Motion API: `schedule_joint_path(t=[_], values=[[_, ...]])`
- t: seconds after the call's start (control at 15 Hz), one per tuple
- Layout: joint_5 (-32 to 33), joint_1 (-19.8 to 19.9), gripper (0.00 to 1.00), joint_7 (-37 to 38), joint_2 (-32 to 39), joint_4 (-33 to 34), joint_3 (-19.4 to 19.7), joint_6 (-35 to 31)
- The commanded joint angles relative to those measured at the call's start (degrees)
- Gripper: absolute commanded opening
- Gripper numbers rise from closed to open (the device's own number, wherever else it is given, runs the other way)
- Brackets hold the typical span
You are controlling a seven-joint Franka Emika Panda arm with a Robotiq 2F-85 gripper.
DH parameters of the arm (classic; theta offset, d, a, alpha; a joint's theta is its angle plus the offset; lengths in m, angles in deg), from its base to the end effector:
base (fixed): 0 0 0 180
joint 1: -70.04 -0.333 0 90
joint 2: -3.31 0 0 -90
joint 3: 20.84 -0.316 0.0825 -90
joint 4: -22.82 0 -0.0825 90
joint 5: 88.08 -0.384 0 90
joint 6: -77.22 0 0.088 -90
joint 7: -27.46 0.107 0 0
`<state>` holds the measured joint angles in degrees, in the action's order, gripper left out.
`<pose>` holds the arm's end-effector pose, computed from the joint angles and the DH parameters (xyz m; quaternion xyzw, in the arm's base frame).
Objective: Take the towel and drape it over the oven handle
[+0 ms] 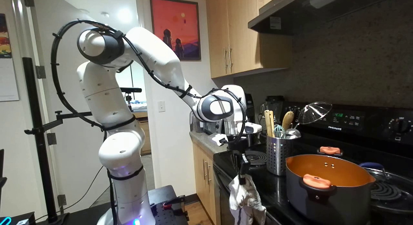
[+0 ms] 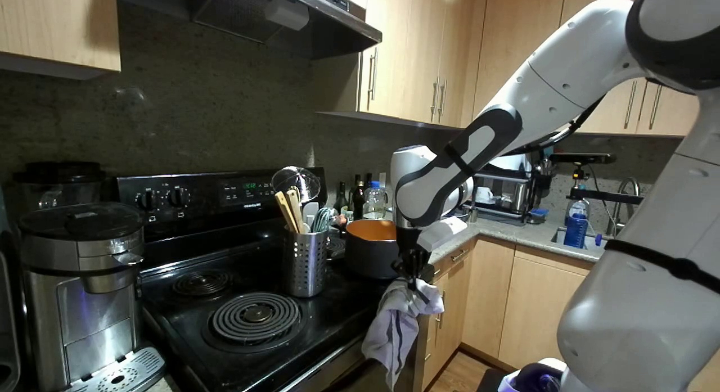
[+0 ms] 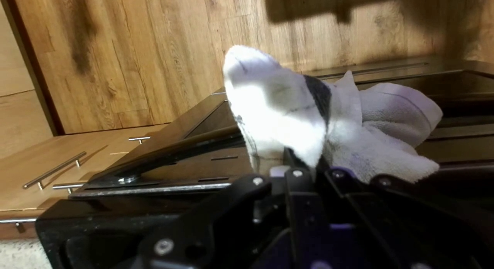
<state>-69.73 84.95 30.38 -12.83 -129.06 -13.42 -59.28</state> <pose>0.3772 -0.1562 0.3355 0.9905 -0.1015 -0.0080 0.0926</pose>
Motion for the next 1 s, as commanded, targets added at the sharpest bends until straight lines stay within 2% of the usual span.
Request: schedule_joint_path(t=[0.0, 0.93], values=[[1.30, 0.26, 0.02, 1.48, 2.23, 1.69, 0.24, -0.80], [3.56, 0.13, 0.02, 3.56, 5.17, 2.61, 0.14, -1.75]])
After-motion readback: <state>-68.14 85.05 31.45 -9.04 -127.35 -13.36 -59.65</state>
